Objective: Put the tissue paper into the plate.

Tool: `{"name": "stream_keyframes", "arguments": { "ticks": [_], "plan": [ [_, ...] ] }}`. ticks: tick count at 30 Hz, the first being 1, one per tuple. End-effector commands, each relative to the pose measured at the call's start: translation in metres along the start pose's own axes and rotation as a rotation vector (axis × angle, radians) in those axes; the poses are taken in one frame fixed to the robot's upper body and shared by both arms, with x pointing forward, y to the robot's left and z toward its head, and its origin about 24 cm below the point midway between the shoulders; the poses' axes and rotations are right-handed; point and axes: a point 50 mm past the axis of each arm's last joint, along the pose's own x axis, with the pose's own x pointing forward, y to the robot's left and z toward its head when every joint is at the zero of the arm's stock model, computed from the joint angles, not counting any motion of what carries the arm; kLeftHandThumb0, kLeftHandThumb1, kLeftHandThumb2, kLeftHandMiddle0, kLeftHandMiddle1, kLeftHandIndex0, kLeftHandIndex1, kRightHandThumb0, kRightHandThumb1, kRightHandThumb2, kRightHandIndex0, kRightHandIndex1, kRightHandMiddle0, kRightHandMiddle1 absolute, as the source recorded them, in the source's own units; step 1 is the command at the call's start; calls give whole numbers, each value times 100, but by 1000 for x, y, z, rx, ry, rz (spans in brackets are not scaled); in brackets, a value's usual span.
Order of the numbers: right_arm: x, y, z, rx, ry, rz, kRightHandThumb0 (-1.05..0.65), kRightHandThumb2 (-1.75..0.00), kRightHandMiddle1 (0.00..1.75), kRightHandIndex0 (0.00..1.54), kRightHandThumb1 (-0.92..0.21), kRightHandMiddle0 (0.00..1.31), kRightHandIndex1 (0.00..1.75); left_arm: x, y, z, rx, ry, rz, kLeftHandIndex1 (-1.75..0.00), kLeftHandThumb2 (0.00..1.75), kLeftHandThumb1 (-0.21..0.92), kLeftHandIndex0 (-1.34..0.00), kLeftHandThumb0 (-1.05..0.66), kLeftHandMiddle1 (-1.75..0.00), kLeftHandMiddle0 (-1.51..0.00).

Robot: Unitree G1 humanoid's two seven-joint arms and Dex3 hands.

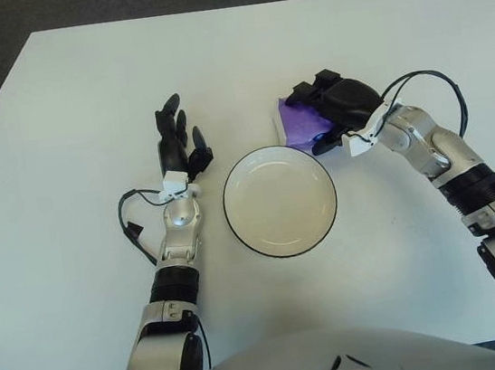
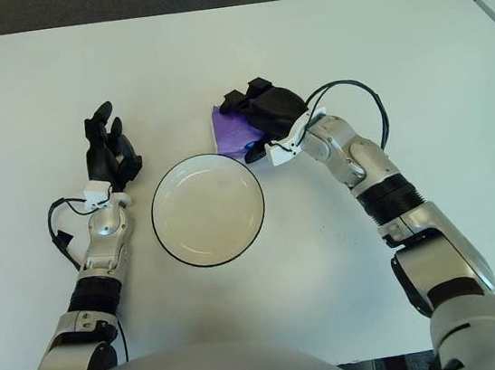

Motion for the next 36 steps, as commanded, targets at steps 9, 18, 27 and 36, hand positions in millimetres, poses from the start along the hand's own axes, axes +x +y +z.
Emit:
{"name": "stream_keyframes", "arguments": {
  "ticks": [9,18,27,36],
  "plan": [
    [-13,19,0,28,4,-26,-44,-116,175,93,-43,52,175,-32,9,-39,46,183,9,-77,79,92,0,-72,0,-39],
    [-15,23,0,55,-6,-47,-45,-120,175,103,-40,54,175,-32,10,-39,48,184,7,-77,80,92,0,-72,0,-39],
    [-15,25,-1,70,-5,-76,-45,-122,175,106,-39,55,175,-31,12,-40,47,184,5,-76,80,92,0,-72,0,-39],
    [-14,16,-2,101,2,-184,-45,-122,175,115,-39,55,175,-31,12,-40,50,182,5,-76,80,92,0,-71,0,-39]
  ]
}}
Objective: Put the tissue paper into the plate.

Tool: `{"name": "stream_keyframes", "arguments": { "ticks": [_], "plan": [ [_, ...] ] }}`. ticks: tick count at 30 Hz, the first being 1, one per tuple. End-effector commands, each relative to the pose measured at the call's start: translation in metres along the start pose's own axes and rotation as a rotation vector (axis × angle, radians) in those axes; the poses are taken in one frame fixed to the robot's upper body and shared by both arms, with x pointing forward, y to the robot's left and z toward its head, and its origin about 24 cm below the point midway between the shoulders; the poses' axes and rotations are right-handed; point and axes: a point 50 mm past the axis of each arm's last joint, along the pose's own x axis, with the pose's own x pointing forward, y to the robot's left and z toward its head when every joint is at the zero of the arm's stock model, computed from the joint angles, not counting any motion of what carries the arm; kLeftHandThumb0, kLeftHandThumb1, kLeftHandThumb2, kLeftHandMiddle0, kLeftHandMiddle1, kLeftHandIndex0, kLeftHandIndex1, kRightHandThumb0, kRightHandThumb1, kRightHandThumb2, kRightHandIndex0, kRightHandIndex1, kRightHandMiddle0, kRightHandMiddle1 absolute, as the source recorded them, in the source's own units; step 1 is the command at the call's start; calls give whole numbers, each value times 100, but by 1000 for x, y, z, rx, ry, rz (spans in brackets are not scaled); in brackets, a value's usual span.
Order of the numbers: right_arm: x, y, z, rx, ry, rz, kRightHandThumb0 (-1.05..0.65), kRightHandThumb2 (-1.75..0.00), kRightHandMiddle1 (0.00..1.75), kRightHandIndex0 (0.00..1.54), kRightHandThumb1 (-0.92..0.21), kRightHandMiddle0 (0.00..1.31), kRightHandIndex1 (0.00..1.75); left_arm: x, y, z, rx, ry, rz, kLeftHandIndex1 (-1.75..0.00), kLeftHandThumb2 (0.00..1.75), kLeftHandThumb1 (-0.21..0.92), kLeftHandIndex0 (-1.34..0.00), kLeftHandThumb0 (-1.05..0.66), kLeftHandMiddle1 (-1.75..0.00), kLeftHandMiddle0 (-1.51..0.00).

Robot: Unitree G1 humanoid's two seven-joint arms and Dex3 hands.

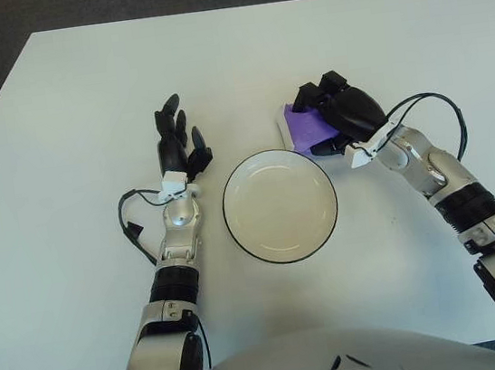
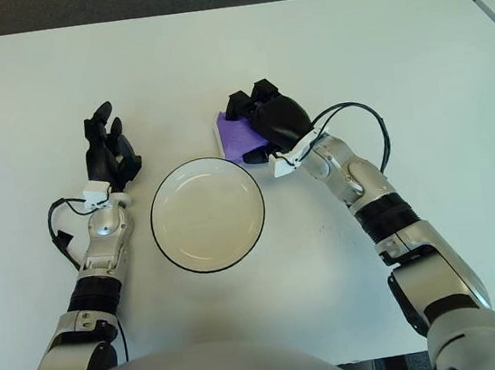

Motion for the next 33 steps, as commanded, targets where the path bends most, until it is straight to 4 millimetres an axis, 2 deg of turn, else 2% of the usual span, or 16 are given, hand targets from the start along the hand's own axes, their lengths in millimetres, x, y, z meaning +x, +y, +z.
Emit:
{"name": "stream_keyframes", "arguments": {
  "ticks": [1,7,9,11,19,33],
  "plan": [
    [-5,4,-3,26,26,-13,-45,-122,175,115,-39,55,175,-32,9,-40,51,184,3,-76,80,92,0,-71,0,-39],
    [2,-12,-6,31,19,-83,-45,-122,175,117,-39,55,175,-32,9,-40,49,183,2,-77,80,92,0,-71,0,-40],
    [8,-29,-6,25,8,-138,-45,-121,175,118,-39,55,175,-32,10,-40,51,182,1,-77,80,92,0,-70,0,-40],
    [10,-38,-6,23,2,-164,-45,-120,175,119,-40,54,175,-32,10,-40,52,182,1,-77,80,92,0,-71,0,-39],
    [15,-69,8,14,-49,-368,-44,-118,175,121,-42,53,175,-32,9,-40,51,181,-2,-77,80,92,0,-71,0,-39],
    [16,-92,25,125,-133,-540,-43,-117,175,124,-43,52,175,-34,8,-39,49,179,-4,-77,80,92,0,-70,0,-40]
  ]
}}
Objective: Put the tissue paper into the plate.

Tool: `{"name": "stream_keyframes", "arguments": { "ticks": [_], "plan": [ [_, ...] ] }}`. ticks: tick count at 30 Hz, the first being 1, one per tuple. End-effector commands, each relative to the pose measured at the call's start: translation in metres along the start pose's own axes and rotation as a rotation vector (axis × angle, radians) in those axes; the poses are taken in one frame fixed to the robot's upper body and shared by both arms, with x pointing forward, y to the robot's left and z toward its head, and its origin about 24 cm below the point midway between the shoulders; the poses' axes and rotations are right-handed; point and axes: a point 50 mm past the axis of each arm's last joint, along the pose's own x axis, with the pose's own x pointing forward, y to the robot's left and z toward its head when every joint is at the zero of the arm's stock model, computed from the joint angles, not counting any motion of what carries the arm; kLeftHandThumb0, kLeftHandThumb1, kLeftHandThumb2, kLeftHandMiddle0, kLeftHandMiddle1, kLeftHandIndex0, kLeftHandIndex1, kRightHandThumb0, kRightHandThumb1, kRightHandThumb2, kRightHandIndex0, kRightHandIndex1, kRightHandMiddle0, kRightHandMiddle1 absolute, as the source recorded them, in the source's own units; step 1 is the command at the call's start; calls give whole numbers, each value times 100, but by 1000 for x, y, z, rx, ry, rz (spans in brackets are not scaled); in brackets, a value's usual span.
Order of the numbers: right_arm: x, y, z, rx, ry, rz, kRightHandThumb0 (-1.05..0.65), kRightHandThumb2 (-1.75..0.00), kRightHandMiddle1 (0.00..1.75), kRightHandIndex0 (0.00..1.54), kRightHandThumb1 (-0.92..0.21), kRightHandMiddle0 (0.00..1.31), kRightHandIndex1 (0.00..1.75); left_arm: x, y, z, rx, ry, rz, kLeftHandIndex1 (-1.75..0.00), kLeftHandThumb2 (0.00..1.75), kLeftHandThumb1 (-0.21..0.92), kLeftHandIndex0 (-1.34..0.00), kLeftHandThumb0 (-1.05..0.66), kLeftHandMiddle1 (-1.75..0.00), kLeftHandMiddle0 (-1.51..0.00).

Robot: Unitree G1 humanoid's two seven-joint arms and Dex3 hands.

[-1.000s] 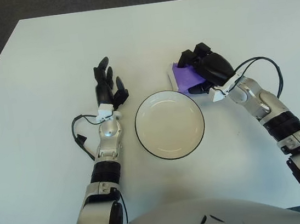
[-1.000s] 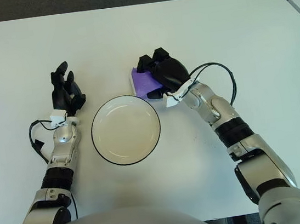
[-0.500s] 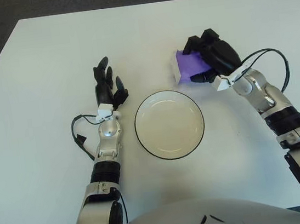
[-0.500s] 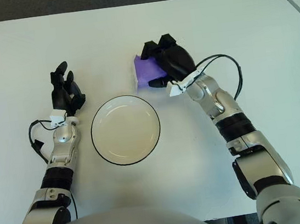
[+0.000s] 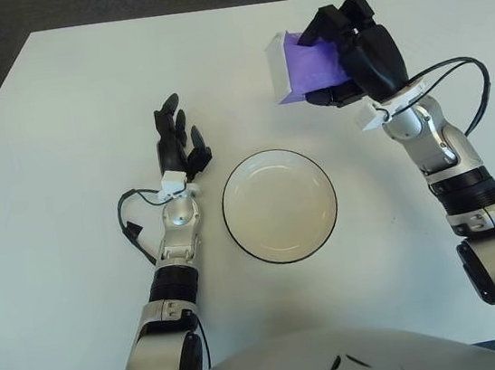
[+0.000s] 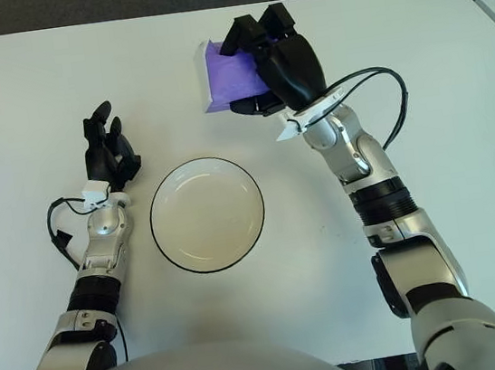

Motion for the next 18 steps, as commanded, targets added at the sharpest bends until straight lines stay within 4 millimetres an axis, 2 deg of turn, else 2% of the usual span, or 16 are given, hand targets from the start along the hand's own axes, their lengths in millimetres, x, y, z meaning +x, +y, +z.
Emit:
{"name": "stream_keyframes", "arguments": {
  "ticks": [1,7,18],
  "plan": [
    [3,-9,7,47,-27,-58,-43,-117,175,124,-43,52,175,-35,7,-40,50,189,-3,-77,80,92,0,-70,0,-40],
    [0,-11,31,163,-39,-54,-44,-118,175,123,-42,52,175,-36,8,-41,56,193,-3,-76,79,92,0,-71,0,-40],
    [-7,-5,46,289,-38,15,-44,-119,175,116,-41,53,175,-37,7,-41,53,194,0,-77,79,92,0,-71,0,-40]
  ]
}}
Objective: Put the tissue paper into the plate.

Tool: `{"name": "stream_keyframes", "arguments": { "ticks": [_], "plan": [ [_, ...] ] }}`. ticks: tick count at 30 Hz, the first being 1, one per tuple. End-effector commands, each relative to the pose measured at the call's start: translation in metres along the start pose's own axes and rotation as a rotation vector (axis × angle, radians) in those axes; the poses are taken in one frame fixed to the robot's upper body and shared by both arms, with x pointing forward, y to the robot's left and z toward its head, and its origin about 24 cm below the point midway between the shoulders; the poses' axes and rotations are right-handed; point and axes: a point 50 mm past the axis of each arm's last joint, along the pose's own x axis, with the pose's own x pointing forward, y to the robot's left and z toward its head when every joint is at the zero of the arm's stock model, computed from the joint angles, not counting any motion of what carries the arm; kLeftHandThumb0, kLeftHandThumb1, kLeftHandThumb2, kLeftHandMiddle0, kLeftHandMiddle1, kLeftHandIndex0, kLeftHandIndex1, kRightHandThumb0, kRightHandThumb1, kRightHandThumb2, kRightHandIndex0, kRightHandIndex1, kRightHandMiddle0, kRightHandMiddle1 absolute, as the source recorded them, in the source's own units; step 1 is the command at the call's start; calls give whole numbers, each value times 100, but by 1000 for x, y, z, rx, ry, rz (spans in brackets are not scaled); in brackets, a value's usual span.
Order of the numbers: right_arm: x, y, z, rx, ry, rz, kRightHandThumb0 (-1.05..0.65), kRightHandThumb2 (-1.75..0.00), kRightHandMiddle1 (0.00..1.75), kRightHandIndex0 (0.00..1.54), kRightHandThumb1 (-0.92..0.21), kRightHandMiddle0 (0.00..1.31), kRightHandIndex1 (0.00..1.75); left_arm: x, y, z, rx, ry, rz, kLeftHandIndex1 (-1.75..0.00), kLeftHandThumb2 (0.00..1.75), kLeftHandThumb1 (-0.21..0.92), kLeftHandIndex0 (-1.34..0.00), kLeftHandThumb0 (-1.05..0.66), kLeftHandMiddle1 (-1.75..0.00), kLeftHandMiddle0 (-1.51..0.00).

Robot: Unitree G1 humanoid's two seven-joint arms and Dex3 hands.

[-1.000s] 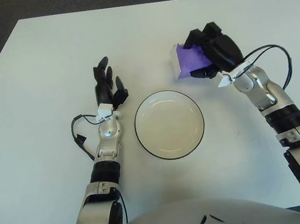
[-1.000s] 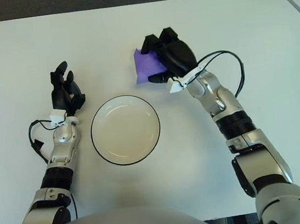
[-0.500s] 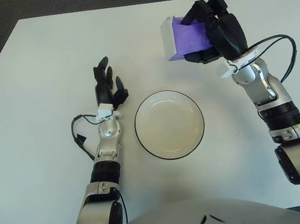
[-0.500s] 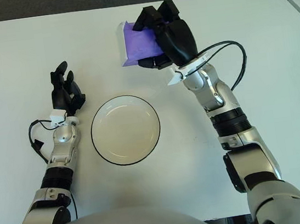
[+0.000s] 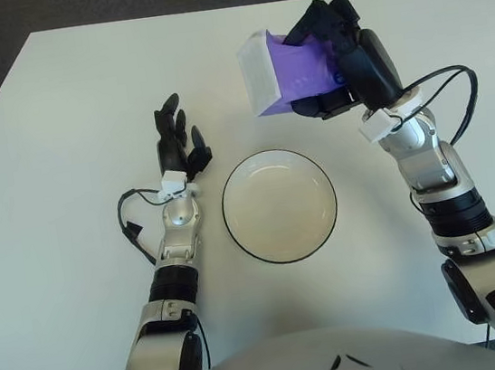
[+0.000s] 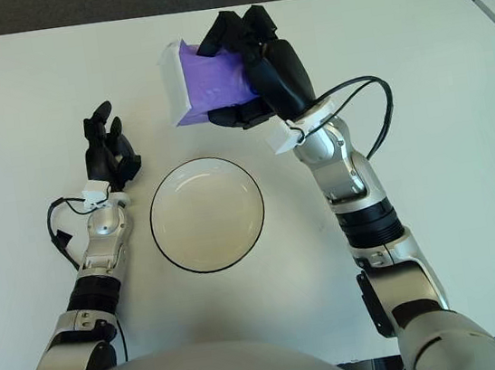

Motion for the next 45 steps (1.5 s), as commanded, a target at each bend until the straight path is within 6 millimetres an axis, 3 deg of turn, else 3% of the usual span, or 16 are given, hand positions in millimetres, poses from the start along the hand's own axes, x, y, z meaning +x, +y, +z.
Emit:
{"name": "stream_keyframes", "arguments": {
  "ticks": [1,5,12,26,45],
  "plan": [
    [-6,5,9,59,-16,9,-44,-120,175,116,-41,53,175,-37,8,-41,54,195,2,-77,79,92,0,-71,-1,-40],
    [-14,19,22,155,-47,55,-44,-121,175,115,-39,55,175,-38,8,-41,55,200,1,-80,79,92,0,-70,-1,-42],
    [-25,27,35,266,-72,169,-44,-122,175,107,-39,55,175,-38,10,-46,74,230,-8,-80,82,92,0,-75,0,-39],
    [-49,41,50,217,-227,303,-44,-121,175,109,-40,54,175,-38,7,-45,56,231,3,-75,83,92,0,-76,-1,-38],
    [-56,48,53,188,-260,324,-44,-123,175,110,-38,55,175,-37,6,-42,76,223,-17,-77,80,92,0,-74,-1,-39]
  ]
}}
